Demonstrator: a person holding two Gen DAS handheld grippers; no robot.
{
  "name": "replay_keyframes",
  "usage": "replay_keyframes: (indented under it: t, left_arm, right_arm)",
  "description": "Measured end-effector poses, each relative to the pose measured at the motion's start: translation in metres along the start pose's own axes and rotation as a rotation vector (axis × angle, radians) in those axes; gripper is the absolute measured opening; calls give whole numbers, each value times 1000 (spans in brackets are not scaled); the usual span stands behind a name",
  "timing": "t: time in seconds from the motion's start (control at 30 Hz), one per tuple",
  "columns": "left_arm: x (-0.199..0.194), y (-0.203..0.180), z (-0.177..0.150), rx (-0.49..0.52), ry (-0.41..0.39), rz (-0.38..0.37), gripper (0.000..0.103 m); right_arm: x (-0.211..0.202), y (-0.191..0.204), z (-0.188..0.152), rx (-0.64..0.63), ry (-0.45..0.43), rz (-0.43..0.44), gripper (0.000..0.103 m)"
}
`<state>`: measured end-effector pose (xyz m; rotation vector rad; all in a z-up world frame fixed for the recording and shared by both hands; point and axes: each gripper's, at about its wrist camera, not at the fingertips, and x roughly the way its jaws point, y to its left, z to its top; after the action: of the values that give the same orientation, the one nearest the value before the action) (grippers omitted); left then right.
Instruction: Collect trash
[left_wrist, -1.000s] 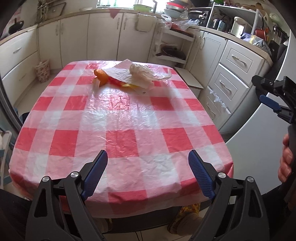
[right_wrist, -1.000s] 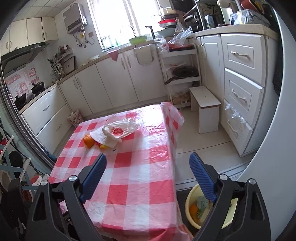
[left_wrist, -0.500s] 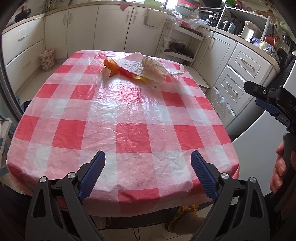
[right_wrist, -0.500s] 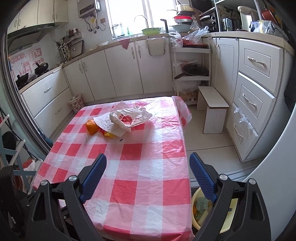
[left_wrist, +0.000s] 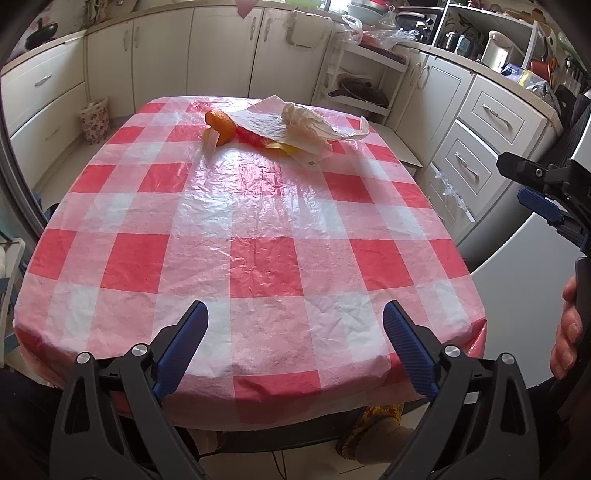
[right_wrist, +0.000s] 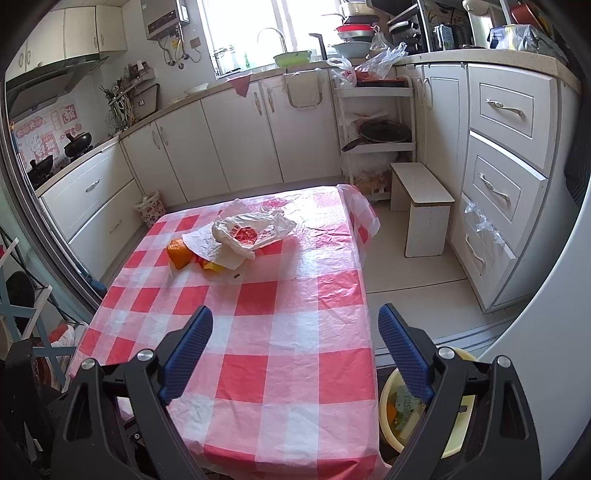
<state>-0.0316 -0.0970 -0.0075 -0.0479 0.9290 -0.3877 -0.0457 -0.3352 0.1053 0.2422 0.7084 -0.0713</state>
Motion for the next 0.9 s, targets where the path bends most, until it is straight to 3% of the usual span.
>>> replay_keyframes:
  t: [0.9]
  left_arm:
    - [4, 3, -2, -9, 17, -5, 92]
  right_arm:
    - [3, 4, -1, -17, 10, 3, 87]
